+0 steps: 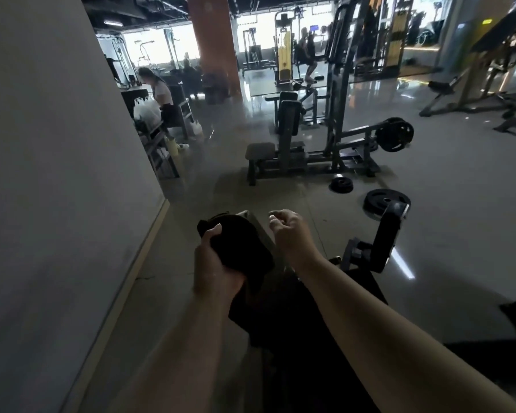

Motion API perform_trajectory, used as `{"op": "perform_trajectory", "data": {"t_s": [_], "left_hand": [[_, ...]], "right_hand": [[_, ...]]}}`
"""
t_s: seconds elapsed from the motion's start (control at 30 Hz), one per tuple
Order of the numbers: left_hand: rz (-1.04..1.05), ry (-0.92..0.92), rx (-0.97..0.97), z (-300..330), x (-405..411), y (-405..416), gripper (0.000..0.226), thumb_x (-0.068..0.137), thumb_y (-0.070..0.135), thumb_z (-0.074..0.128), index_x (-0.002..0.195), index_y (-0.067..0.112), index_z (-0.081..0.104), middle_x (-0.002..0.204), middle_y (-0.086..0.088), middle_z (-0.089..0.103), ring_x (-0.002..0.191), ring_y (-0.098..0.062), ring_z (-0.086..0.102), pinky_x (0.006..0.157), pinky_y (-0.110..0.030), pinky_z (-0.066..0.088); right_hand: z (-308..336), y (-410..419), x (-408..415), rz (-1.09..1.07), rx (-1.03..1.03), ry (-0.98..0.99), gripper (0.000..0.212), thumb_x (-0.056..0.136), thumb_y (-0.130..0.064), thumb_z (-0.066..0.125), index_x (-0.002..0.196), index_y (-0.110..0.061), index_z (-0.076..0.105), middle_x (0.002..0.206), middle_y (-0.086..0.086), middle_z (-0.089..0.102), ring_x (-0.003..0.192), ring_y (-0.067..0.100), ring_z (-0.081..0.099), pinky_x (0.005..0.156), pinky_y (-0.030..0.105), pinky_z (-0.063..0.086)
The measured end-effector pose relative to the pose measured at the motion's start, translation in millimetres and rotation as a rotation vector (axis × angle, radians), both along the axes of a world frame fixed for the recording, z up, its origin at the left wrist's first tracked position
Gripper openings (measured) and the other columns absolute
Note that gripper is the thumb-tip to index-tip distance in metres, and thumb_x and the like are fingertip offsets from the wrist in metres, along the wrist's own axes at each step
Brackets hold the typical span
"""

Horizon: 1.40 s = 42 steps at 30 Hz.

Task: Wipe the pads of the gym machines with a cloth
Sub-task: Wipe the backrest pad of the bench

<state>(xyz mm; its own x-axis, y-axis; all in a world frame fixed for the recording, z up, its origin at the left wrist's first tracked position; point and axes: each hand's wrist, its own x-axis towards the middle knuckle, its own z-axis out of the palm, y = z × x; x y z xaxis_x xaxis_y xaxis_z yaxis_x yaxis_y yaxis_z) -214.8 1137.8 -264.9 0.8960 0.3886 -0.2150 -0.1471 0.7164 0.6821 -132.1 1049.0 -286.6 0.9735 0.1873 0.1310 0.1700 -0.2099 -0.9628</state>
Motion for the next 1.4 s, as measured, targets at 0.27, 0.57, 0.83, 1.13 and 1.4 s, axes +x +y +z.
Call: {"op": "perform_trajectory", "data": {"t_s": [0.27,0.57,0.83,1.13,1.4], "left_hand": [[0.39,0.351,0.597,-35,-6,63,0.027,0.094,0.033,0.049,0.117,0.021,0.057,0.1,0.0,0.062,0.097,-0.021,0.06,0.085,-0.036,0.048],[-0.297,0.704,1.925,-102,-2,17,0.079,0.097,0.048,0.037,0.151,0.012,-0.009,0.159,-0.011,-0.008,0.147,-0.031,-0.002,0.117,-0.037,0.01],[-0.368,0.817,1.976,-95,31,15,0.077,0.099,0.039,0.037,0.149,0.006,-0.011,0.158,-0.016,-0.01,0.146,-0.033,-0.002,0.119,-0.037,0.012],[-0.281,0.888,2.072,-100,139,34,0.062,0.097,0.006,0.033,0.149,-0.001,-0.001,0.157,-0.023,0.001,0.144,-0.039,0.01,0.117,-0.041,0.016],[-0.27,0.918,2.105,-93,140,33,0.069,0.098,0.032,0.043,0.152,0.022,0.002,0.159,-0.016,-0.002,0.142,-0.042,0.014,0.111,-0.051,0.025]], "right_hand": [[-85,1,-19,-0.054,-0.154,0.159,0.027,0.094,-0.019,0.052,0.113,-0.005,0.065,0.108,0.008,0.066,0.102,0.02,0.061,0.089,0.03,0.048],[-136,12,-54,-0.274,-0.077,0.056,0.029,0.099,-0.015,0.044,0.125,-0.011,0.056,0.127,0.002,0.051,0.113,0.007,0.048,0.093,0.011,0.034],[-147,45,-59,-0.267,0.148,0.043,0.063,0.089,-0.054,0.028,0.138,-0.016,0.042,0.142,0.0,0.041,0.127,-0.002,0.04,0.104,0.015,0.032],[-161,24,-44,-0.309,0.226,0.147,0.053,0.087,-0.06,0.031,0.131,-0.033,0.042,0.13,-0.017,0.046,0.122,0.0,0.046,0.104,0.035,0.041],[-186,-6,-16,-0.173,0.016,0.207,0.042,0.1,-0.024,0.042,0.141,-0.017,0.037,0.14,-0.003,0.04,0.12,0.002,0.04,0.095,0.004,0.028]]}}
